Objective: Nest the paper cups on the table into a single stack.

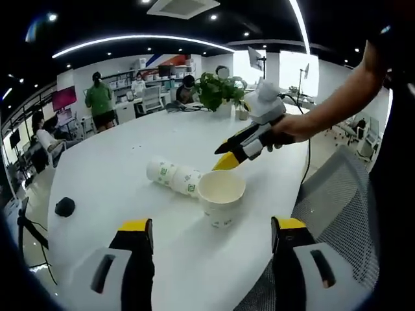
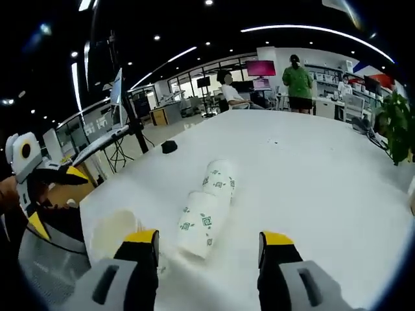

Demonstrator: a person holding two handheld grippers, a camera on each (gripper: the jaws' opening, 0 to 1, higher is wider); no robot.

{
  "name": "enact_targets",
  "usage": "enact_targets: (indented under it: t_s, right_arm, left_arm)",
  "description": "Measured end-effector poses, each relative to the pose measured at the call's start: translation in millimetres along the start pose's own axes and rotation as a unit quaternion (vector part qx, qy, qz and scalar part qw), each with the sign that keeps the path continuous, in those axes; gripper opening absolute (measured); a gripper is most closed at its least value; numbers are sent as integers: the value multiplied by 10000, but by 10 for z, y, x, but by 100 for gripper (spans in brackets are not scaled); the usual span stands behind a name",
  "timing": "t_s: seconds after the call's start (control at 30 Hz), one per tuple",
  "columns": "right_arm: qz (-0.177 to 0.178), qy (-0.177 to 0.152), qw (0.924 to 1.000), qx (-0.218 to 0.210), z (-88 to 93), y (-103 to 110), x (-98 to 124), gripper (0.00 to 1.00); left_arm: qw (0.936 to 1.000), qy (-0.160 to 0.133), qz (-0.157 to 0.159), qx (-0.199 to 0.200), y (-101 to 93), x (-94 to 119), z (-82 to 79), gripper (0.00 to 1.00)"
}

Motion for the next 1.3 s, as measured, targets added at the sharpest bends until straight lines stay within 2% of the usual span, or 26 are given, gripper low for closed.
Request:
enact_targets:
  t_s: [0.2, 0.47, 0.63, 0.97, 1.2, 1.3]
  right_arm:
    - [-44, 185, 9998, -85, -17, -45, -209, 61]
    - [-195, 422, 9986, -233, -44, -29, -416, 58]
    - [-224, 474, 9983, -268, -70, -4, -498, 54]
    - [-313, 678, 9968, -273, -20, 26, -612, 47]
    - [-269, 780, 9964, -196, 29, 10, -590, 38]
    - [-264, 786, 9963, -213, 45, 10, -573, 37]
  left_arm:
    - [9999, -76, -9, 92, 13, 24, 1, 79]
    - [9997, -97, -169, 170, 53, 65, 28, 87]
    - [9992, 37, -380, 88, 89, 80, 63, 98]
    - [9984, -34, -476, 309, 106, 116, 78, 99]
    - [9978, -126, -489, 437, 107, 119, 63, 97]
    - [9979, -116, -459, 452, 98, 112, 70, 95]
Point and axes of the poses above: the point that each gripper's makers call its tool centre point, and the gripper's own axes: x roughly backward along the fingers, y roughly to its left, z roughly out of its underside, the point moved 10 cm from there along x, roughly backward along the fingers, and after that the axes turned 2 degrees about -x, right-handed, at the moved point
